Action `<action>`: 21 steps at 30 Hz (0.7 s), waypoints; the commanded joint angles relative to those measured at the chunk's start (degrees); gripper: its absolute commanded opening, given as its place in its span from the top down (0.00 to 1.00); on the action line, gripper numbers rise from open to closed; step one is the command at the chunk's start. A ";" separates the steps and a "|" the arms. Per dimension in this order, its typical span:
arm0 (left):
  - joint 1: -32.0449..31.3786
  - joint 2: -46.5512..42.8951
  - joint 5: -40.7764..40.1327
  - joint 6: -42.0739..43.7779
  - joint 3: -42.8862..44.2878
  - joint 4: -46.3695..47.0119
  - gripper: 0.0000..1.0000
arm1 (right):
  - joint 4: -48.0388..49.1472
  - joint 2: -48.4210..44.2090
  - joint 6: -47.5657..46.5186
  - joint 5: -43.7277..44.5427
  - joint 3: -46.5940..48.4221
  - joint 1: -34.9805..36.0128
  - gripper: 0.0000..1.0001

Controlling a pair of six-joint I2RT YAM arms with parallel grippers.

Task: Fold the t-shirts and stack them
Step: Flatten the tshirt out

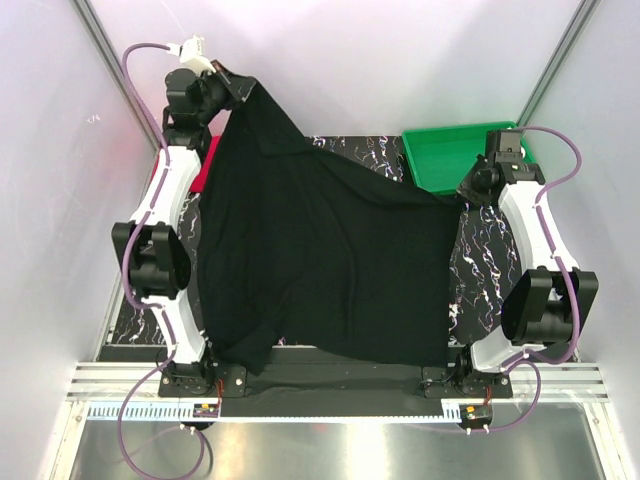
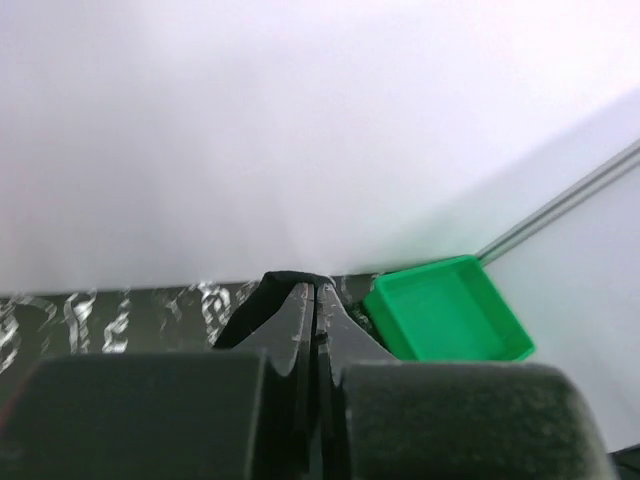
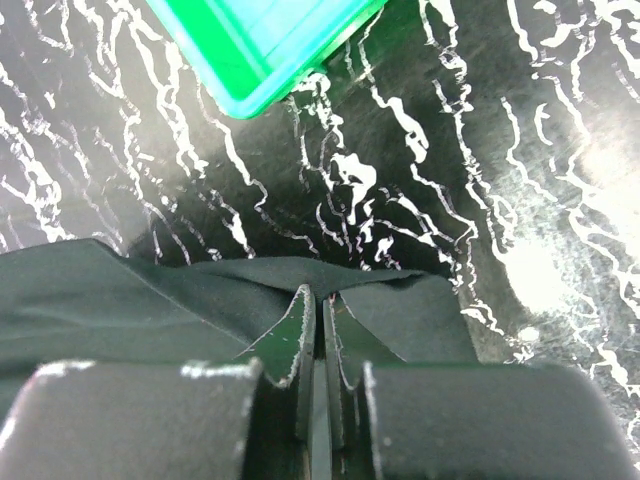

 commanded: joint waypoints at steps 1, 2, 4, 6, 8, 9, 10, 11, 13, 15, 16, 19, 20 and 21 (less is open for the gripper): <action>0.26 3.70 5.37 -2.62 4.44 9.40 1.00 | 0.26 0.57 -1.13 2.83 2.25 -0.99 1.00; 0.08 4.41 6.25 -3.41 4.70 10.46 1.00 | 0.26 0.40 -1.13 3.44 2.17 -1.17 1.00; -0.18 7.04 9.32 -4.73 7.06 11.18 1.00 | 0.09 -0.21 -1.31 4.58 1.64 -1.78 1.00; -0.36 8.62 9.77 -5.17 7.61 12.40 1.00 | 0.09 -0.74 -1.22 5.55 1.11 -2.48 1.00; -0.36 9.42 9.86 -6.14 7.43 13.81 1.00 | 0.09 -1.01 -1.31 6.17 0.50 -2.84 1.00; -0.36 9.77 9.94 -6.49 7.34 15.38 1.00 | 0.17 -1.18 -1.40 6.26 0.32 -3.27 1.00; -0.45 10.82 9.95 -6.84 7.95 16.09 1.00 | 0.17 -1.18 -1.48 6.35 0.06 -3.37 1.00; -0.45 11.35 10.03 -7.37 8.57 16.45 1.00 | 0.09 -1.27 -1.40 6.52 -0.03 -3.45 1.00; -0.53 12.58 9.95 -7.55 10.41 17.32 1.00 | 0.09 -1.18 -1.57 6.96 0.06 -3.54 1.00; -0.62 14.08 9.95 -7.72 11.38 18.12 1.00 | 0.09 -0.48 -2.01 6.96 0.32 -3.54 1.00; -0.54 14.43 9.95 -7.72 12.26 18.38 1.00 | 0.09 0.04 -2.19 7.05 0.67 -3.63 1.00; -0.54 15.14 10.12 -8.25 13.23 19.09 1.00 | 0.17 0.66 -2.63 7.31 1.46 -3.63 1.00; -0.62 15.22 10.38 -8.43 13.15 19.18 1.00 | 0.17 0.84 -2.89 7.49 1.64 -3.63 1.00; -0.54 14.96 10.73 -8.60 13.06 19.35 1.00 | 0.17 0.84 -3.50 7.66 1.73 -3.63 1.00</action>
